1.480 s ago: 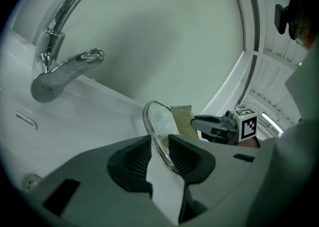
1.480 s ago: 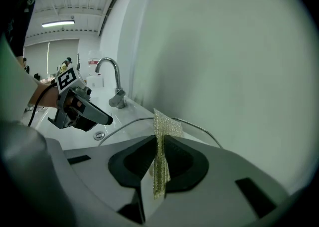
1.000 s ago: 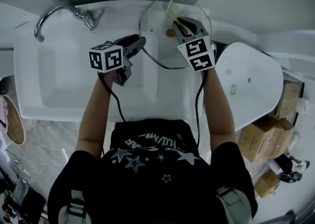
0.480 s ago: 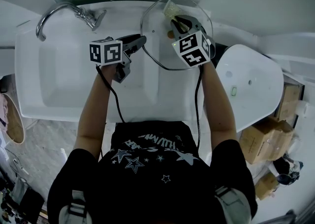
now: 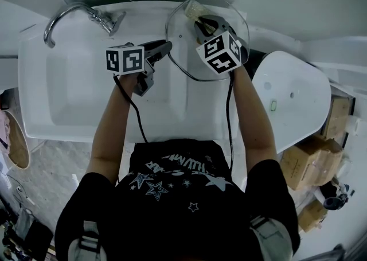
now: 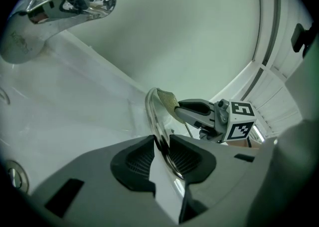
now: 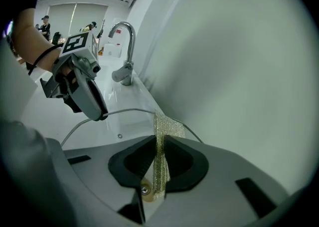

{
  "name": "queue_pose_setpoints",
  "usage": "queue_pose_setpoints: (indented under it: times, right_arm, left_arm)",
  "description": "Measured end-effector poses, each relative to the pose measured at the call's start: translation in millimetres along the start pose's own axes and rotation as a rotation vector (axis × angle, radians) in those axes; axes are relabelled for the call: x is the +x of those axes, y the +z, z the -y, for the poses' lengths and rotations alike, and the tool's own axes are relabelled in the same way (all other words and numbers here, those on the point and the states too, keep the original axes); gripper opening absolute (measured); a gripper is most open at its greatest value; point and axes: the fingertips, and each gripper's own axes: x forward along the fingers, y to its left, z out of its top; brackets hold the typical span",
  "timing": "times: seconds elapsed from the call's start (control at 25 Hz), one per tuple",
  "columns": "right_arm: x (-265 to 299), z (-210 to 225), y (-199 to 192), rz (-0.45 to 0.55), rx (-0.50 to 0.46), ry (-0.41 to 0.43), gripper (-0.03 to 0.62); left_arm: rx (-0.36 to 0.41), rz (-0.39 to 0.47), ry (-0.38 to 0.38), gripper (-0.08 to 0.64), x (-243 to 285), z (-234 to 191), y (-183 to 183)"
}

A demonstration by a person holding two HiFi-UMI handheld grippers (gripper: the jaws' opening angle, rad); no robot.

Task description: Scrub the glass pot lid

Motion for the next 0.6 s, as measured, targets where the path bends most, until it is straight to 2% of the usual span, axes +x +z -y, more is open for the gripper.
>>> queue_pose_setpoints:
  times: [0.4,0.6]
  right_arm:
    - [7.5,-28.7,8.6,0.022,-0.071,0.115,0.06]
    - [5.3,-44.2,4.6,0.015,-0.138,0.169,0.06]
  left_arm:
    - [-0.006,-0.011,-0.009,0.103,-0.2,0.1,-1.0]
    - [-0.004,-0.014,-0.009,0.103,0.0,1.7,-1.3]
